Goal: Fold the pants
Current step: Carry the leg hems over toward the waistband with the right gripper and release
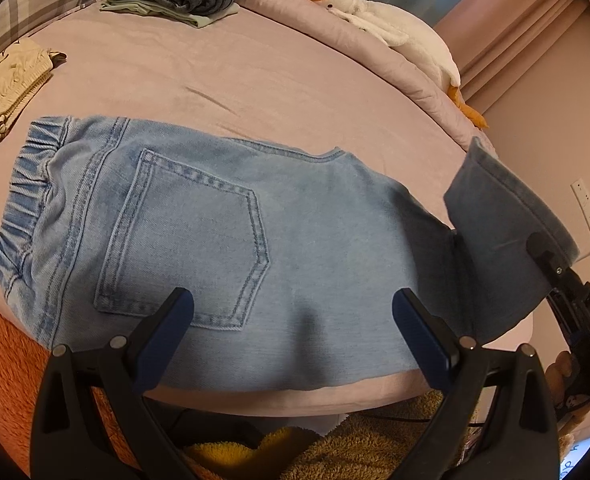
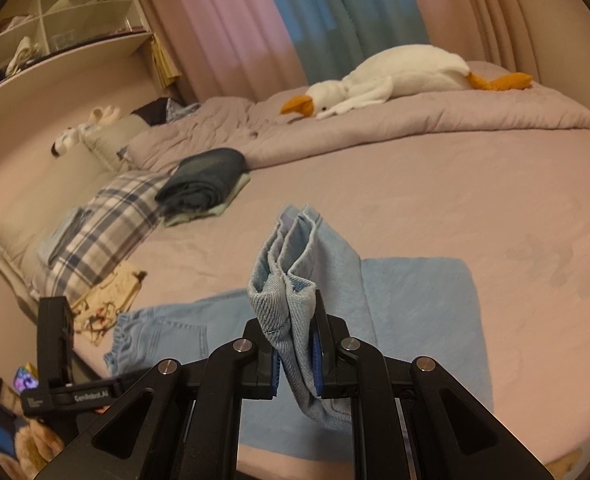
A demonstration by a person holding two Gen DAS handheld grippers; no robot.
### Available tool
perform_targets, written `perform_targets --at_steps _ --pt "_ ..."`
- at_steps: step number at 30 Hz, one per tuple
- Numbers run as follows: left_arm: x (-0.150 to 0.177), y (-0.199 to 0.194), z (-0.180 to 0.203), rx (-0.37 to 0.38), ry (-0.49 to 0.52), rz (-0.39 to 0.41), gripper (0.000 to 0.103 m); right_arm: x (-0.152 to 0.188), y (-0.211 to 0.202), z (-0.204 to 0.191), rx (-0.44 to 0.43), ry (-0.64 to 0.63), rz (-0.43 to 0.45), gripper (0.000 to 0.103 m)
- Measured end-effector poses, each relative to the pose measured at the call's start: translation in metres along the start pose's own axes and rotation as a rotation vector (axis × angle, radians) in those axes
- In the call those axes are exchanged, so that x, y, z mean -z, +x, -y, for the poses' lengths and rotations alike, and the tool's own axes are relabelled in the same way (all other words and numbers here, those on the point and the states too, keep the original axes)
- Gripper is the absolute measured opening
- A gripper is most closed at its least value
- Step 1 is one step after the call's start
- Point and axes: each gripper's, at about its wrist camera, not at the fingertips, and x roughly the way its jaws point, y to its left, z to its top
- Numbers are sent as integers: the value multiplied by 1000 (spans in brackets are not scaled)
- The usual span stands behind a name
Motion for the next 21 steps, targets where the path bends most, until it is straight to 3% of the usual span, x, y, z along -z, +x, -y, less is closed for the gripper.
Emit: perform_targets --at_steps 21 --pt "-2 8 -5 -14 2 -14 100 36 55 -16 12 -54 -229 14"
